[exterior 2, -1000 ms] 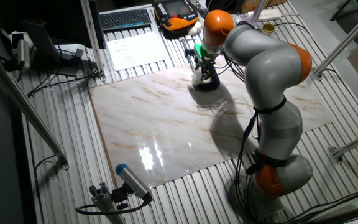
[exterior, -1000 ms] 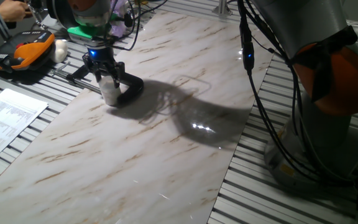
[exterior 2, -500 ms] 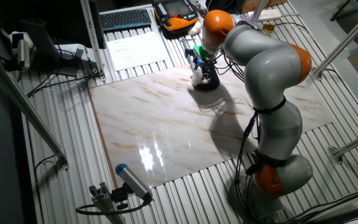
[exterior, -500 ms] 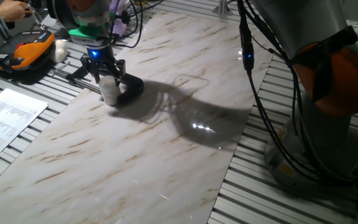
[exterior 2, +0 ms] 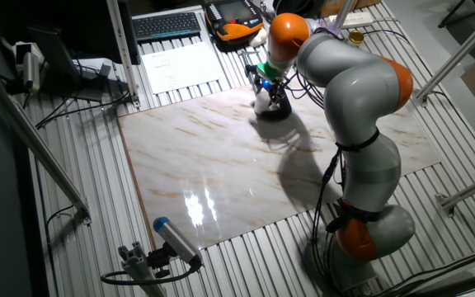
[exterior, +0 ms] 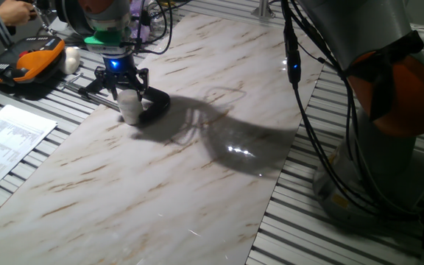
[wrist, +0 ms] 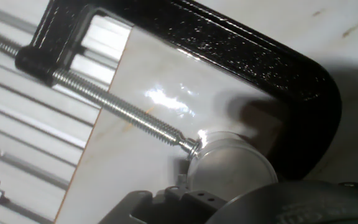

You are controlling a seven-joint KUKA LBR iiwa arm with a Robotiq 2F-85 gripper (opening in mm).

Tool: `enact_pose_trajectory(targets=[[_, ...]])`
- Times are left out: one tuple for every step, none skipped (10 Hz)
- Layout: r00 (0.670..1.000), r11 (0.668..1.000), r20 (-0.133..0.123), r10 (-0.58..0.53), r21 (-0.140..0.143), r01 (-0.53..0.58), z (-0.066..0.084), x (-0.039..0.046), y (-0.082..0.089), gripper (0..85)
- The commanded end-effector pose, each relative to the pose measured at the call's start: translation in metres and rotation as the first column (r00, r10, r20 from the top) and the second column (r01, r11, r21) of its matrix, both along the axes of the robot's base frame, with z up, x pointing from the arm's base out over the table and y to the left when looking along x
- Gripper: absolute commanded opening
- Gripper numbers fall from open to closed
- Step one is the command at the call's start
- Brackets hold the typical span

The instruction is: Unscrew the lid from the jar

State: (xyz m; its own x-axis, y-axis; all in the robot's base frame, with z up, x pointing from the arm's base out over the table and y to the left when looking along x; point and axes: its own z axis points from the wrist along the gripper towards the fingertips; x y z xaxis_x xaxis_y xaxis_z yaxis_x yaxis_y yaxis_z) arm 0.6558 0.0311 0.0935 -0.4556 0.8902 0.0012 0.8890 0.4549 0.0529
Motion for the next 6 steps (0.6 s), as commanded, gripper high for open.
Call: enact_pose_trajectory(targets=[[0.999,0.999,0.0,0.052,0.001,-0.052,0.0,0.0,0.0001,34.0],[0.998,0.998,0.001,0.069,0.006,-0.069,-0.0002,0.0001,0.0001,34.0],[0.997,0.997,0.003,0.083,0.01,-0.083,-0.0002,0.0,-0.0001,34.0],[0.995,0.995,0.005,0.104,0.01,-0.104,-0.0002,0.0001,0.0,34.0],[0.991,0.991,0.006,0.134,0.01,-0.135,-0.0001,0.0001,0.0,34.0],[0.987,0.987,0.007,0.163,0.008,-0.163,0.0001,0.0001,0.0,34.0]])
